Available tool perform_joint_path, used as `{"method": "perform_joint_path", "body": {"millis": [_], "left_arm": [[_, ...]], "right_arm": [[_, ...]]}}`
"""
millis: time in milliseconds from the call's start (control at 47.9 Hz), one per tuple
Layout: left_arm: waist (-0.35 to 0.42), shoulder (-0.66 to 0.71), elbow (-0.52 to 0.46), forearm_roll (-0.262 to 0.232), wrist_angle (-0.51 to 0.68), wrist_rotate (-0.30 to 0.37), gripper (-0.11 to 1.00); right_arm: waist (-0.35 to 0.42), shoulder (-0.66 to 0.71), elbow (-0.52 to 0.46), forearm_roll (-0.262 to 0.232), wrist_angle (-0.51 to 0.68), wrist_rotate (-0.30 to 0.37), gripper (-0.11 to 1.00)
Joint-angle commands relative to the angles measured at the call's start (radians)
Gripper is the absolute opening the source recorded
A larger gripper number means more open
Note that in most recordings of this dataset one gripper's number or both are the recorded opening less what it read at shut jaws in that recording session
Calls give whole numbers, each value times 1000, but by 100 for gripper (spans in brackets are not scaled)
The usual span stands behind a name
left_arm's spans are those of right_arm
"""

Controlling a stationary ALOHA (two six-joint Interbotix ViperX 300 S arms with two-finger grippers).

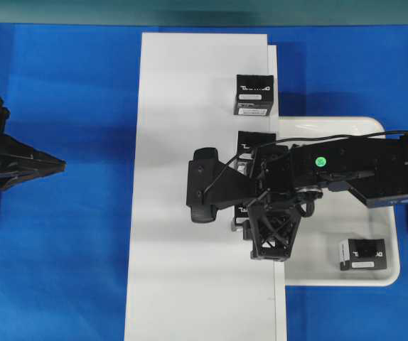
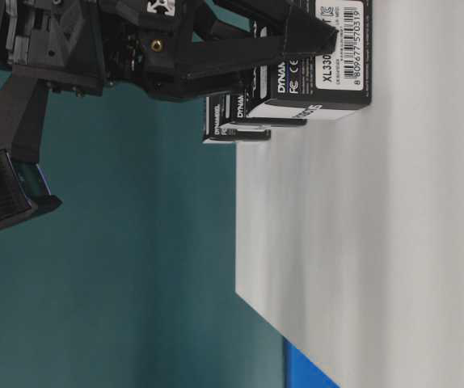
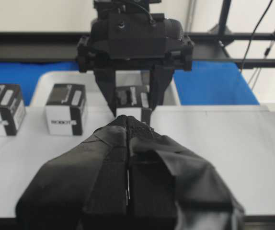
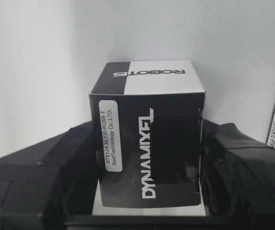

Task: Place the box from the white plastic tray onto the white base.
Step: 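Lower the box onto the base below the two standing boxes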

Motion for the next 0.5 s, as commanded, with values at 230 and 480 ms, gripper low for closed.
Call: {"method": "perform_joint_path", "body": {"millis": [230, 480], "left_arm": [[0, 9, -25, 2, -5, 0, -7], [-2, 9, -26, 3, -5, 0, -7]], "right_arm": [[2, 11, 14, 3, 26, 3, 58], [3, 6, 12, 3, 31, 5, 58]]}}
